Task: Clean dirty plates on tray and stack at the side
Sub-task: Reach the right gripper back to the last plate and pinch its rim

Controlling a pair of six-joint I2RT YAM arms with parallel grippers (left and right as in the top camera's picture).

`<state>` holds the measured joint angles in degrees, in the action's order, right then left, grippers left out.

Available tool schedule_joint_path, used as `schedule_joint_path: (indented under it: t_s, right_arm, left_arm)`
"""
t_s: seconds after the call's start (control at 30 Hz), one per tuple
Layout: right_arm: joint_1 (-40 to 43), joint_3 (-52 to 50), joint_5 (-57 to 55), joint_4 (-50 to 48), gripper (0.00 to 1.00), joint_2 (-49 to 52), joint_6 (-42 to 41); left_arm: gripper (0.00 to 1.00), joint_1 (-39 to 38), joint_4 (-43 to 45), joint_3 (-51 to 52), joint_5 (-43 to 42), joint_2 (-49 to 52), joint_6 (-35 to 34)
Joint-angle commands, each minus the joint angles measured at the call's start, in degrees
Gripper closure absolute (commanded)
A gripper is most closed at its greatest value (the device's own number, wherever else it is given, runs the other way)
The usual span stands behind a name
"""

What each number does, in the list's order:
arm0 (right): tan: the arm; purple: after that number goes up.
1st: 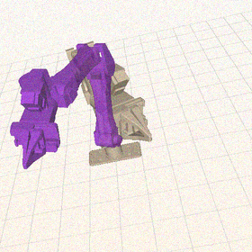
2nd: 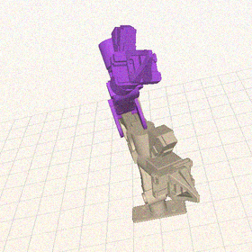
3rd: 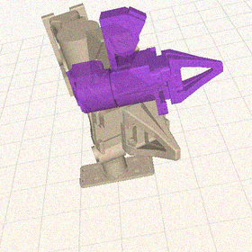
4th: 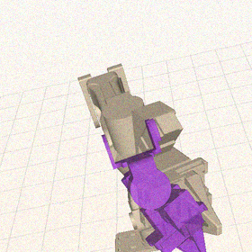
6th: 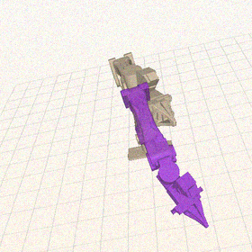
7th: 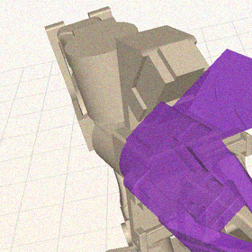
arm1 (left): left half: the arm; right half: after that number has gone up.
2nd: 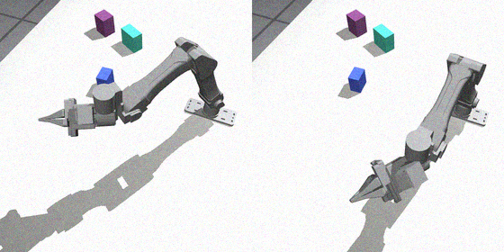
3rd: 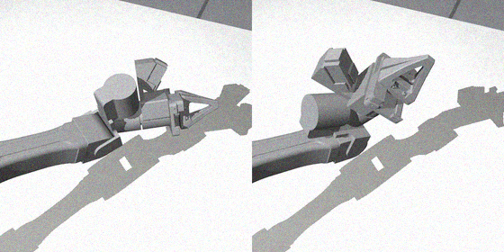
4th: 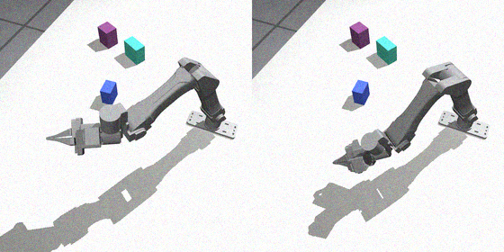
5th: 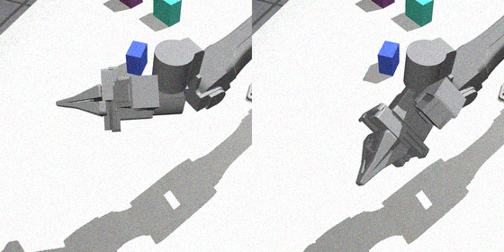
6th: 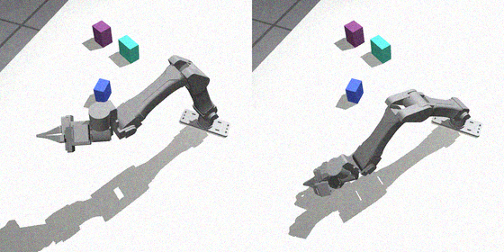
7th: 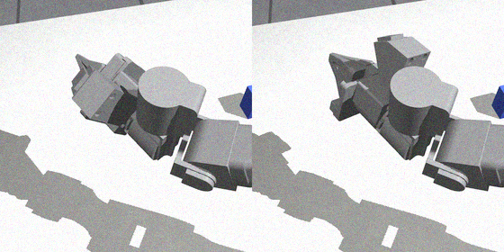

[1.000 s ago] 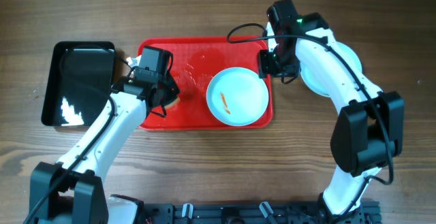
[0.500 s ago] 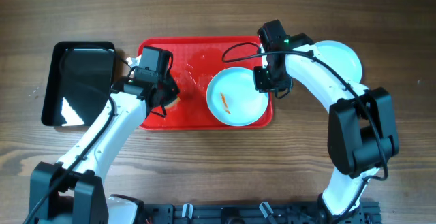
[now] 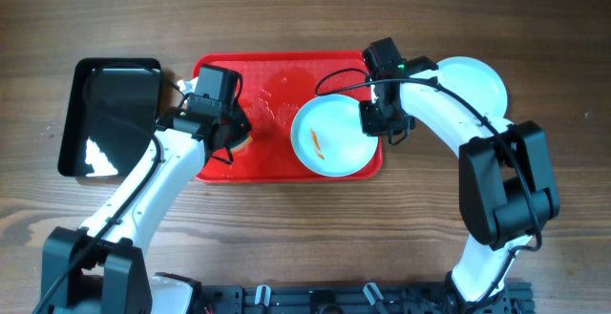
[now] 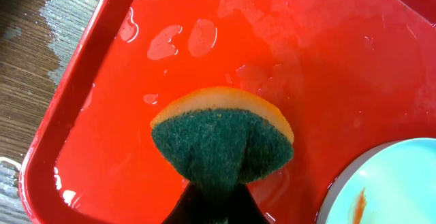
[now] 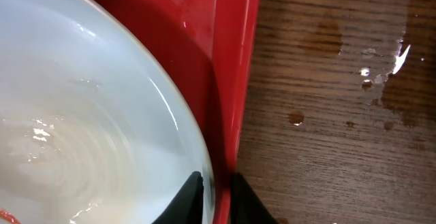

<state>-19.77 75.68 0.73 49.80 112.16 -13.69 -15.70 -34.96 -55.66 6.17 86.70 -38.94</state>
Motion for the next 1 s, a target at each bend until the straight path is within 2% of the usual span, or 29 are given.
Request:
schedule_joint_path:
  t_s: [0.0, 0.27, 0.47, 0.57, 0.63, 0.73, 0.8, 0.97]
  right_arm:
    - [-0.31, 1.77, 2.36, 0.63, 0.87, -0.96, -1.49]
    - [-0.31, 1.90, 6.21, 1.84, 0.86, -0.94, -1.55]
    - [-0.31, -1.31, 8.11, -2.08, 0.86, -0.94, -3.43]
    - [-0.31, -3.43, 8.09, -5.27, 0.78, -0.94, -3.45]
    - [-0.31, -5.49, 8.09, -7.45, 0.78, -0.94, -3.52]
    - [-0.31, -5.90, 8.46, -8.94, 0.78, -0.94, -6.51]
    - [-0.31, -5.92, 12.92, -11.61, 0.79, -0.92, -10.29]
    - [-1.49, -5.92, 14.99, -13.53, 0.69, -0.94, -19.65]
  left_arm:
    - [0.96, -0.28, 0.33, 0.22, 0.94, 0.44, -0.59]
    - [0.96, -0.28, 0.50, 0.22, 0.94, 0.44, -0.59]
    - [0.96, -0.28, 0.48, 0.22, 0.94, 0.44, -0.57]
    - [0.96, -0.28, 0.44, 0.22, 0.94, 0.44, -0.57]
    - [0.96, -0.28, 0.42, 0.22, 0.94, 0.44, -0.57]
    - [0.96, -0.28, 0.44, 0.22, 0.94, 0.44, -0.57]
    - [0.96, -0.28, 0.48, 0.22, 0.94, 0.44, -0.57]
    - [0.96, -0.28, 0.48, 0.22, 0.94, 0.44, -0.57]
